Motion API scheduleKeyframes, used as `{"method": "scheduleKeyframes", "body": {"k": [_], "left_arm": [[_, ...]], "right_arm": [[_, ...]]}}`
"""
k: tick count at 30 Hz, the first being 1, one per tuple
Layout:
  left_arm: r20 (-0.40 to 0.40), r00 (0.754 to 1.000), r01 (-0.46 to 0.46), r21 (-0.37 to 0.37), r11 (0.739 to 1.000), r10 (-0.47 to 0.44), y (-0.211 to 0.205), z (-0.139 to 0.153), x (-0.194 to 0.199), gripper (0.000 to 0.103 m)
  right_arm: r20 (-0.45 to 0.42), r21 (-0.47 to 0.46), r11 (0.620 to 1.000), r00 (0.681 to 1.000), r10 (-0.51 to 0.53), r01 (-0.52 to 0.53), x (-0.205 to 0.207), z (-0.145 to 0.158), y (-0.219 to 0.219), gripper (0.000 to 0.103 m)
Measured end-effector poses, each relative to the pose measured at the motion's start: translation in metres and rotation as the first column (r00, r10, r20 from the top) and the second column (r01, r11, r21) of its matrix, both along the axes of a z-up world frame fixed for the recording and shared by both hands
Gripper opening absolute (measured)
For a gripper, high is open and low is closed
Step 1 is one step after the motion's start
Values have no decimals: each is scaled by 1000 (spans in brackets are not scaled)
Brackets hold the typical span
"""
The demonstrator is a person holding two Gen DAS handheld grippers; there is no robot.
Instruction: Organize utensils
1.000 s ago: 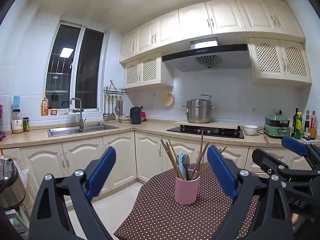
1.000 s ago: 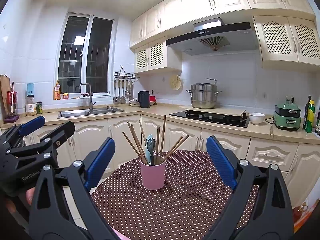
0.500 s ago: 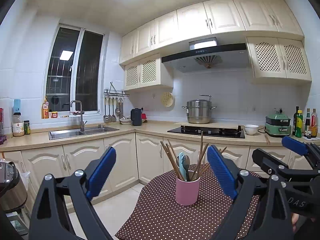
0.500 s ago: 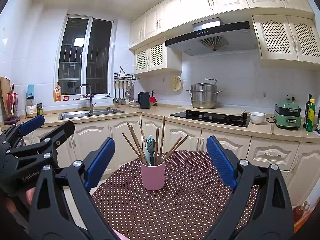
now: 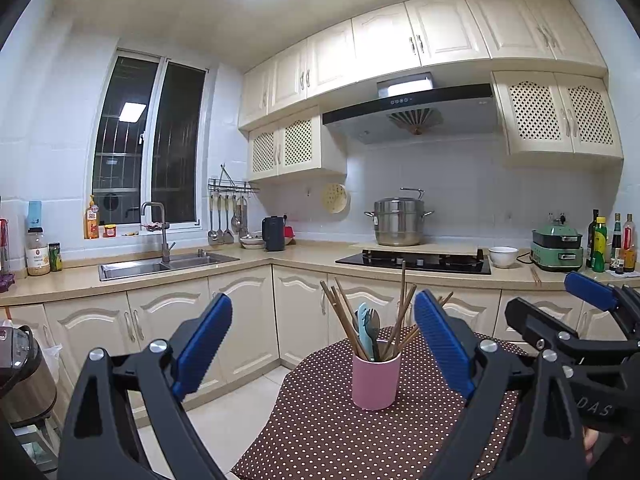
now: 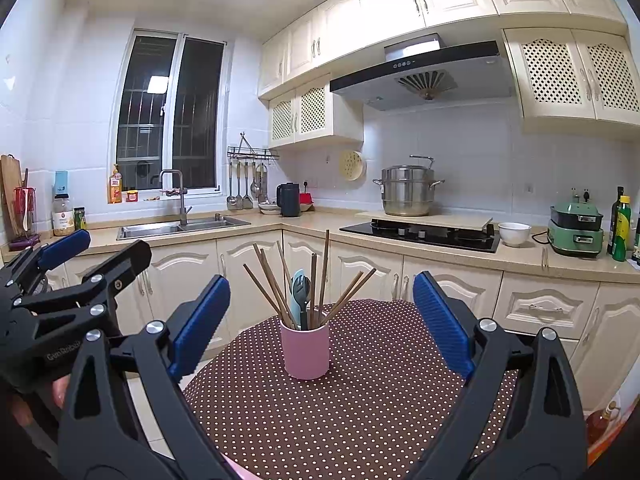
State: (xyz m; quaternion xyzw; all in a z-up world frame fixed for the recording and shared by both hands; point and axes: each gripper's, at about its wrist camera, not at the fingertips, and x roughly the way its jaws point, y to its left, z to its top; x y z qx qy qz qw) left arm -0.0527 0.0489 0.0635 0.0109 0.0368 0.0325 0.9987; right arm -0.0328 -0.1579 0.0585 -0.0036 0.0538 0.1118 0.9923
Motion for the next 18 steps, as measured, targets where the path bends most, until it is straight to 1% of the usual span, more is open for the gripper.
{"method": "scheduleKeyframes", "body": {"k": [18], "left_arm": [[-5,1000,-3,2,1000,3,2,-2,3,91]], "right_arm": [[-9,4,1000,1000,10,-10,4,-3,-2,91]]}}
